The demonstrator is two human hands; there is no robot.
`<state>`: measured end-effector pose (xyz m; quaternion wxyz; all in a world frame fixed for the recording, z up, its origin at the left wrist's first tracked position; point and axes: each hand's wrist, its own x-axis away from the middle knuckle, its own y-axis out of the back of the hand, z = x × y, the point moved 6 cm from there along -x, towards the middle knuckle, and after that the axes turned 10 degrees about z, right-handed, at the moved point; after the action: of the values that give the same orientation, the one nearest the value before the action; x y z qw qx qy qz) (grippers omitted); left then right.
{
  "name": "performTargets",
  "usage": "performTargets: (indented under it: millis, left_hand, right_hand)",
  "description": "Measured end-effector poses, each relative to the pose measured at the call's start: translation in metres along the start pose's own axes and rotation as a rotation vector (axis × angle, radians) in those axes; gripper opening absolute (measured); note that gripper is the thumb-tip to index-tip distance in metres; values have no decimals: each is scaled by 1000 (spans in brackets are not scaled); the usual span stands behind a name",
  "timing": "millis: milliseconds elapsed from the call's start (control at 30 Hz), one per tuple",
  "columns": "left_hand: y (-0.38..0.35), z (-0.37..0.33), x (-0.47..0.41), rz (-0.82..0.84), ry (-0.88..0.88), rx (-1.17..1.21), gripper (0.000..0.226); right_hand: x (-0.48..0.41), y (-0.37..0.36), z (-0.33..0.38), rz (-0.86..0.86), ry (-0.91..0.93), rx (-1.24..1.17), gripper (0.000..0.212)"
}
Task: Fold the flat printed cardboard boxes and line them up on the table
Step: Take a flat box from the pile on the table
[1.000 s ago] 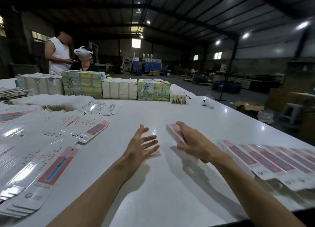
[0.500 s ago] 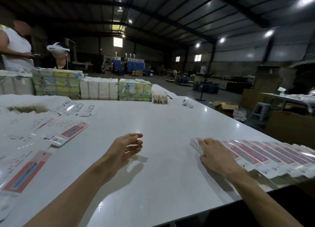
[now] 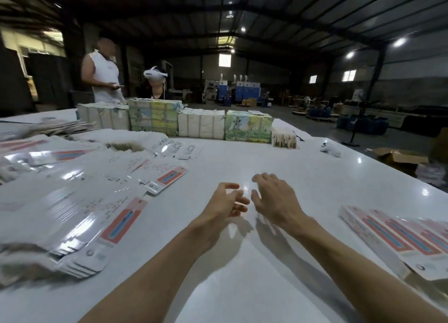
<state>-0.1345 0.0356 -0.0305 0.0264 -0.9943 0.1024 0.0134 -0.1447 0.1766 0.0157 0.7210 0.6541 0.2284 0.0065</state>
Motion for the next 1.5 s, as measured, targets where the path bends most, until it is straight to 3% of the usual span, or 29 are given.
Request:
performTargets:
  millis: [200, 300, 400, 500, 600, 833, 1000, 1167, 1300, 1367, 1500]
  left_hand:
    - [61, -29, 9, -52, 175, -540, 17]
    - [109, -47, 28, -71, 311, -942, 24]
    - [156, -57, 57, -268, 576, -1361, 50]
    - [184, -60, 83, -456, 768, -1487, 82]
    - [198, -65, 93, -545, 821, -1469, 97]
    - [211, -76, 104, -547, 781, -1388, 116]
    - [214, -83, 104, -505, 731, -1457, 71]
    - [222, -91, 96, -527, 605, -1375, 49]
    - [212, -105, 71, -434, 370, -1007, 39]
    - [191, -105, 54, -290, 265, -723, 41]
    - [120, -83, 29, 97, 242, -68, 54]
  right_hand:
    - [-10, -36, 15, 8, -12, -221, 36]
    - [-10, -40, 4, 11, -3, -334, 35]
    - [-13, -37, 1, -9, 2, -403, 34]
    - [-13, -36, 5, -16, 15, -444, 34]
    - [-11, -37, 12, -15, 53, -471, 35]
    - [-6, -40, 9, 20, 69, -498, 34]
    - [-8, -43, 7, 40, 76, -493, 31]
    - [-10, -47, 8, 53, 78, -525, 29]
    - [-11, -45, 9, 25, 89, -539, 28]
    - [-12, -43, 9, 5, 91, -559, 26]
    - [-14, -40, 4, -36, 77, -605, 26]
